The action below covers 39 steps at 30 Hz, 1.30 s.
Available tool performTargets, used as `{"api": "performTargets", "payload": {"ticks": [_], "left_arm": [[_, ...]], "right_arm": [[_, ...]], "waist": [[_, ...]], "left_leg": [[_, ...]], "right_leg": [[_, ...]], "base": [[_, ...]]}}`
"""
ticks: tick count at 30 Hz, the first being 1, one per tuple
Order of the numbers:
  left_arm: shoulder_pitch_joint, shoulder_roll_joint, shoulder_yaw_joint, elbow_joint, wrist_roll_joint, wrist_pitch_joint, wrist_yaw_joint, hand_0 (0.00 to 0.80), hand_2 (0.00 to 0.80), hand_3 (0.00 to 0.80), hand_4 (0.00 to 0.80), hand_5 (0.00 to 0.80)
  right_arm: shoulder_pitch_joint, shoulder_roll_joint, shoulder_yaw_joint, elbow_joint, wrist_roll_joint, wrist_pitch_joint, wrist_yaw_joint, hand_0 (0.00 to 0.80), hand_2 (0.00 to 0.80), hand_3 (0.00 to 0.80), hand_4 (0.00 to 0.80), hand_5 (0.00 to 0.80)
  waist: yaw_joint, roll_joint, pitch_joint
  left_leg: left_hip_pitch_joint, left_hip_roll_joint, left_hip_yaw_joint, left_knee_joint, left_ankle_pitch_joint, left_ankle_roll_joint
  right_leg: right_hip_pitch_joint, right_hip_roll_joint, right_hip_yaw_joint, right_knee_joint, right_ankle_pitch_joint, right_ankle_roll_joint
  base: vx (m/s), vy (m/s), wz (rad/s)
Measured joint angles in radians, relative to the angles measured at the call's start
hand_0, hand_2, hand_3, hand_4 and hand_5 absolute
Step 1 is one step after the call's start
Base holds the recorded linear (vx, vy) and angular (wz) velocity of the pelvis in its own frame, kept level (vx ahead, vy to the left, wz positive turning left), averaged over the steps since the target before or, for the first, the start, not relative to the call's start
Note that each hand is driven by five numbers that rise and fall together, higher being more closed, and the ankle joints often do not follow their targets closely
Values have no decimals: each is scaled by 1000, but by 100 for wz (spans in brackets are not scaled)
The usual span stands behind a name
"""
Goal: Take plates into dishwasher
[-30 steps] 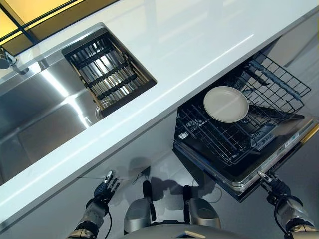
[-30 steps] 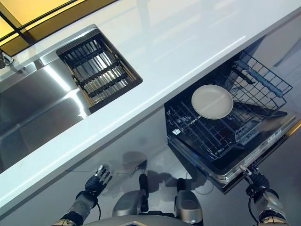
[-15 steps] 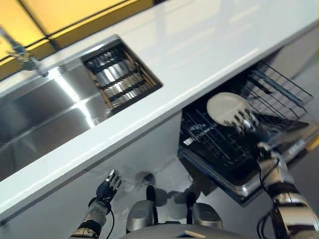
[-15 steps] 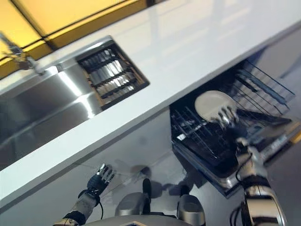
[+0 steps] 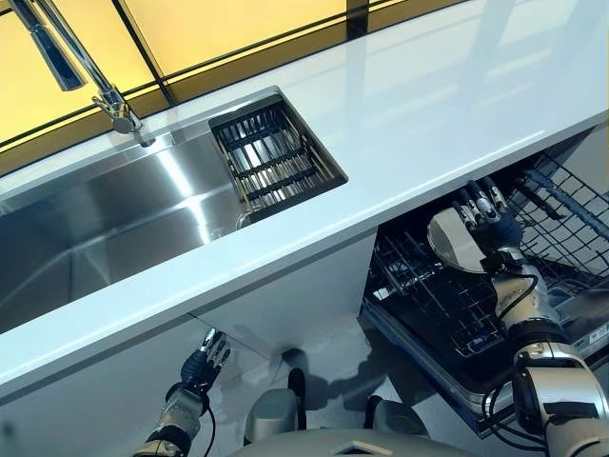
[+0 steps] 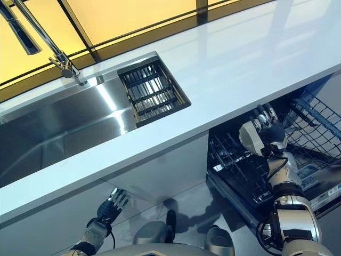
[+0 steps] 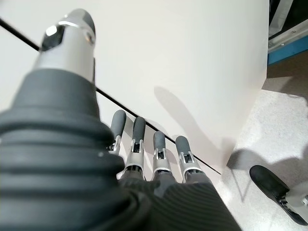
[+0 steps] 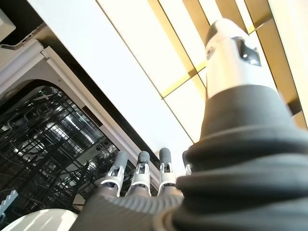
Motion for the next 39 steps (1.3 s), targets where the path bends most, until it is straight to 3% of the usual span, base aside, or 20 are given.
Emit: {"api": "performTargets", "payload": {"ticks": [6, 10, 15, 17, 18, 19, 20, 21, 22, 23, 24, 26, 30, 39], "left_arm": [[8, 10, 1, 0, 0, -4, 0, 0, 0, 0, 0, 0], [17, 12, 4, 0, 0, -21, 0, 0, 0, 0, 0, 0], [44, 17, 71, 0, 0, -31, 7, 0, 0, 0, 0, 0], [46, 23, 87, 0, -1, -40, 9, 0, 0, 0, 0, 0], [35, 31, 89, 4, -1, -45, 16, 0, 0, 0, 0, 0], [19, 39, 88, 7, -4, -49, 21, 0, 0, 0, 0, 0], [11, 39, 86, 6, -12, -54, 22, 0, 0, 0, 0, 0], [15, 34, 87, 9, -14, -57, 25, 0, 0, 0, 0, 0], [27, 29, 86, 10, -14, -59, 31, 0, 0, 0, 0, 0], [40, 22, 86, 11, -13, -62, 43, 0, 0, 0, 0, 0], [34, 25, 83, 13, -13, -63, 60, 0, 0, 0, 0, 0], [4, 42, 57, 21, -13, -65, 82, 0, 0, 0, 0, 0], [-5, 47, 34, 44, -12, -64, 89, 0, 0, 0, 0, 0], [-2, 58, 46, 45, -8, -57, 102, 0, 0, 0, 0, 0]], "right_arm": [[3, -2, 13, 19, -57, -10, -37, 0, 0, 0, 0, 0], [52, -3, 13, 27, -191, -50, -163, 0, 0, 0, 0, 0], [159, -10, 11, 57, -327, -53, -267, 0, 0, 0, 0, 0], [199, -11, 11, 61, -353, -53, -283, 0, 0, 0, 0, 0], [220, -11, 9, 74, -360, -54, -293, 0, 0, 0, 0, 0], [230, -11, 3, 100, -361, -56, -302, 0, 0, 0, 0, 0], [234, -11, -12, 115, -361, -58, -321, 0, 0, 0, 0, 0], [240, -12, -31, 120, -361, -72, -339, 0, 0, 0, 0, 0], [257, -14, -51, 119, -363, -100, -367, 0, 0, 0, 0, 0], [275, -19, -72, 118, -373, -124, -413, 0, 0, 0, 0, 0], [287, -22, -87, 119, -392, -125, -454, 0, 0, 0, 0, 0], [314, -15, -107, 128, -421, -122, -516, 0, 0, 0, 0, 0], [327, -39, -137, 175, -419, -105, -555, 0, 0, 0, 0, 0], [374, -44, -198, 216, -408, -85, -569, 0, 0, 0, 0, 0]], "waist": [[-3, -15, -22], [-2, -31, -29], [-8, -68, -30], [-7, -88, -19], [-13, -124, -12], [-18, -175, -9], [-28, -212, -2], [-34, -223, 0], [-48, -213, -9], [-73, -181, -26], [-89, -159, -37], [-106, -176, -40], [-135, -193, -53], [-133, -195, -58]], "left_leg": [[-16, 3, 1, 8, 0, -1], [-16, 7, 4, 7, -1, -4], [-6, 22, 22, 16, -4, -17], [-17, 23, 35, 54, -3, -21], [-42, 4, 37, 79, 36, -55], [-78, -32, 6, 111, 92, -108], [-119, -56, 6, 252, 49, -74], [-131, -70, -12, 387, -15, -40], [-90, -71, -15, 375, -78, -34], [-24, -70, -12, 275, -159, 5], [34, -68, -4, 147, -178, 32], [72, -76, 6, 14, -145, 60], [88, -108, 13, -72, -94, 91], [91, -105, 37, -101, -76, 83]], "right_leg": [[-28, 2, 3, 26, -8, -7], [-26, 7, 6, 21, -8, -7], [-24, 45, 85, -4, 6, -15], [-24, 38, 93, -2, 2, -26], [-39, 17, 97, 8, 4, -32], [-59, -33, 95, 7, 11, -34], [-55, -61, 96, -14, 32, -25], [-37, -67, 99, -44, 51, -18], [-20, -48, 103, -78, 71, -12], [-13, -21, 104, -103, 84, -13], [-32, 1, 102, -103, 92, -10], [-58, 7, 106, -100, 113, 9], [-57, -18, 130, -153, 147, 44], [-28, -3, 153, -266, 230, 40]], "base": [[0, 0, 0], [34, -35, -2], [-95, 18, -17], [-231, 70, -16], [-221, 144, 0], [-194, 208, 4], [-142, 254, -1], [-101, 275, -15], [-111, 262, -14], [-132, 227, -7], [-128, 161, 4], [-110, 130, 0], [-84, 94, -3], [-103, -3, -8]]}}
